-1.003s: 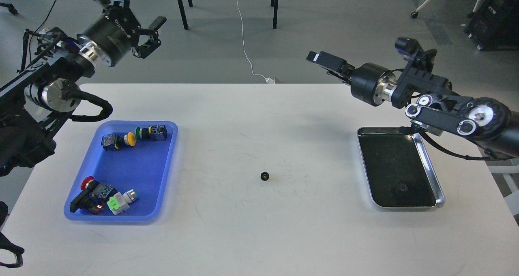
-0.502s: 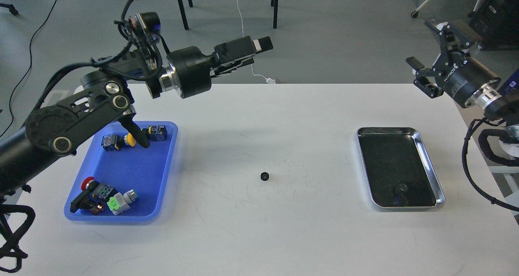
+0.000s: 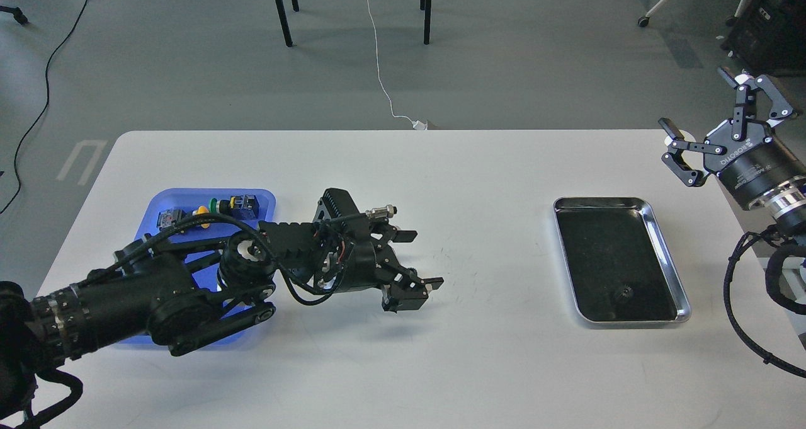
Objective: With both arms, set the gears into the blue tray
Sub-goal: 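Reach the left gripper to the black gear on the table and grasp it, then carry the gear into the blue tray and open the left gripper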
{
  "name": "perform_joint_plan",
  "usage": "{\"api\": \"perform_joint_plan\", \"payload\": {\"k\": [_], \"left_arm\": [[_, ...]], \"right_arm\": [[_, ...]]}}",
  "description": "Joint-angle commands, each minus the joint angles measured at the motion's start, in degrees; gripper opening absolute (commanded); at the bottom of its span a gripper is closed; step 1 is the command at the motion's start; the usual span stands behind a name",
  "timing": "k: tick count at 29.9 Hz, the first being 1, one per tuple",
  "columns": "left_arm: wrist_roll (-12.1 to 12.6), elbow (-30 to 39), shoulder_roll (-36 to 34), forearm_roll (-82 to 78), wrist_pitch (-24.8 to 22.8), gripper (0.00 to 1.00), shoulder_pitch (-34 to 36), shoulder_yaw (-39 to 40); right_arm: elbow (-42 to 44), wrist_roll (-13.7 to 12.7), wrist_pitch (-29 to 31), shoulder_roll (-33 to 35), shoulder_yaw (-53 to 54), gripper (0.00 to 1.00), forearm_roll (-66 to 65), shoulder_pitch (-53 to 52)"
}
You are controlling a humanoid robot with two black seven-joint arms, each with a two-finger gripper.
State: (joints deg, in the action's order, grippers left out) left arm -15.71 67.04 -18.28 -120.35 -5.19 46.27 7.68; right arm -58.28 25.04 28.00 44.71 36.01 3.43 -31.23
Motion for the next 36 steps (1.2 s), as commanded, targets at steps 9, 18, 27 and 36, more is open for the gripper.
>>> {"api": "perform_joint_plan", "payload": {"k": [9, 18, 27, 36], "left_arm": [[0.15, -11.67, 6.85, -1.91, 4.05, 0.71, -2.42, -0.56], [-0.02, -13.25, 6.76, -1.64, 4.13, 0.33, -3.82, -0.47], [-0.02, -13.69, 6.15, -1.56, 4.40, 0.21, -3.82, -0.47], [-0.20, -3.78, -8.59, 7.65, 8.97, 0.19, -2.25, 1.37]], "right_arm": [[-0.69, 0.01, 0.00, 0.56, 0.72, 0.98, 0.00, 0.73], [-1.66, 0.01, 0.00, 0.56, 1.34, 0.98, 0.00, 0.73], [-1.66, 0.01, 0.00, 0.65, 1.69, 0.98, 0.00, 0.73], [-2.01, 0.01, 0.00, 2.05, 2.48, 0.98, 0.00, 0.73]]}}
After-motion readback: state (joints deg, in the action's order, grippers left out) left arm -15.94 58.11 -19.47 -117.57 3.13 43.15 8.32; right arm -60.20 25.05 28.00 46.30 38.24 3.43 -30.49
